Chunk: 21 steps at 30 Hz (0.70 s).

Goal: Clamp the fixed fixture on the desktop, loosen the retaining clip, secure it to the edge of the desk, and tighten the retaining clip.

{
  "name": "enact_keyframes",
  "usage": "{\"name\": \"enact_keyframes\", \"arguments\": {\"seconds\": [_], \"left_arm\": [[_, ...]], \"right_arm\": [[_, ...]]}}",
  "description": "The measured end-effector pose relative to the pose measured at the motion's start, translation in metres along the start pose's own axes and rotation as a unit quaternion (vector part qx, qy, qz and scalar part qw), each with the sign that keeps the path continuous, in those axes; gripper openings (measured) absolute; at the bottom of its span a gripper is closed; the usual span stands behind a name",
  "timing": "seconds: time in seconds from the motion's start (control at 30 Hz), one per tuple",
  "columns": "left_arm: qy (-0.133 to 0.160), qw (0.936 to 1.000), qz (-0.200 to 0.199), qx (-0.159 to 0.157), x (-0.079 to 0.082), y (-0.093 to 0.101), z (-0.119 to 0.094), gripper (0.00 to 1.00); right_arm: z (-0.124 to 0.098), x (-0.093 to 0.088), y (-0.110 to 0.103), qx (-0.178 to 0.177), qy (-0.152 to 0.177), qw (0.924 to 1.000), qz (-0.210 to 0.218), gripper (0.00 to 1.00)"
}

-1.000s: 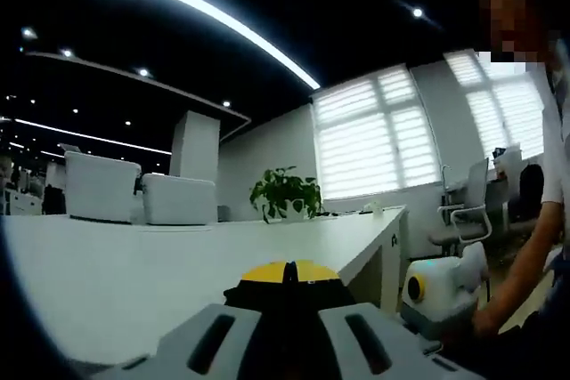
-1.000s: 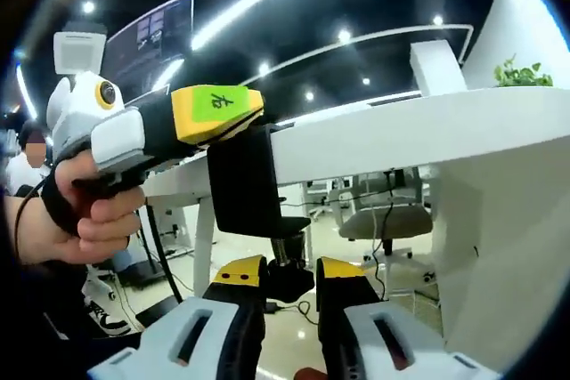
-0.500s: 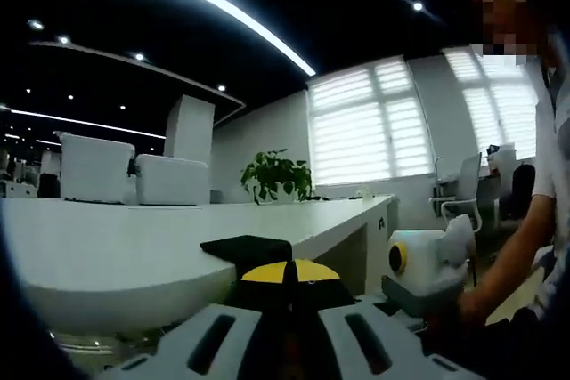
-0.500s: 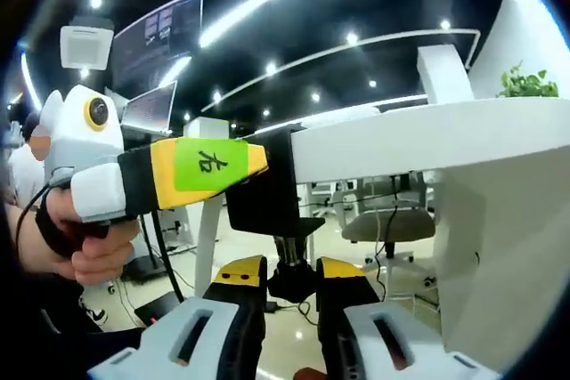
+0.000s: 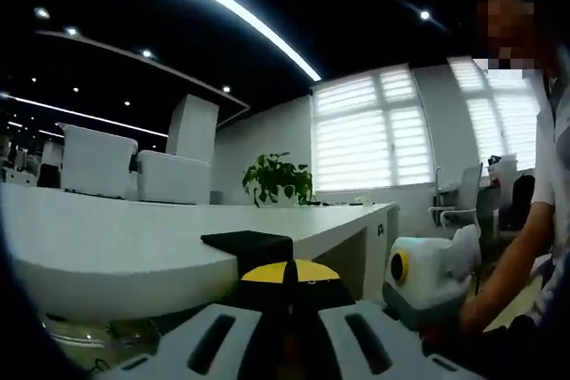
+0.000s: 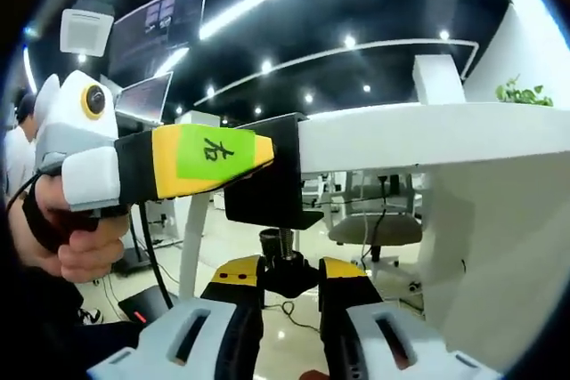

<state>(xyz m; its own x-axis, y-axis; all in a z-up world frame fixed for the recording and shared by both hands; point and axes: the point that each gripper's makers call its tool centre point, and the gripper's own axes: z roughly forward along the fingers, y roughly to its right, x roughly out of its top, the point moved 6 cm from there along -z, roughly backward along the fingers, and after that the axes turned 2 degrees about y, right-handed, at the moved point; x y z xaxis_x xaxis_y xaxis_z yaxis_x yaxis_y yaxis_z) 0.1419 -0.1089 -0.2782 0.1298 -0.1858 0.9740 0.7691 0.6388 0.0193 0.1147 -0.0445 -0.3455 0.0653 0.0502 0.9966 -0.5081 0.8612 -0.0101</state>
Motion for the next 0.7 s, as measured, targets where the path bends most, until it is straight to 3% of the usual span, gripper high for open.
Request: {"name": "enact_keyframes", "arguments": {"seconds": [0.17,0.47,0.6,0.7], "left_arm": [[0.0,1.0,0.005,0.0,0.002,-0.002,0.002,0.02],[0.004,1.0,0.005,0.0,0.001,-0.004,0.0,0.02],[0.008,1.0,0.004,0.002,0.0,-0.003,-0.001,0.02],[0.013,0.9999,-0.002,0.001,0.0,-0.004,-0.003,0.02]], "right_arm": [[-0.002,-0.002,-0.002,-0.001,-0.008,0.9999,-0.014,0.27],[0.006,-0.006,-0.001,0.025,-0.025,0.9992,-0.022,0.24],[0.01,-0.006,-0.001,0.07,-0.027,0.997,-0.017,0.24],[0.014,-0.005,0.002,0.131,-0.021,0.991,-0.019,0.24]]}}
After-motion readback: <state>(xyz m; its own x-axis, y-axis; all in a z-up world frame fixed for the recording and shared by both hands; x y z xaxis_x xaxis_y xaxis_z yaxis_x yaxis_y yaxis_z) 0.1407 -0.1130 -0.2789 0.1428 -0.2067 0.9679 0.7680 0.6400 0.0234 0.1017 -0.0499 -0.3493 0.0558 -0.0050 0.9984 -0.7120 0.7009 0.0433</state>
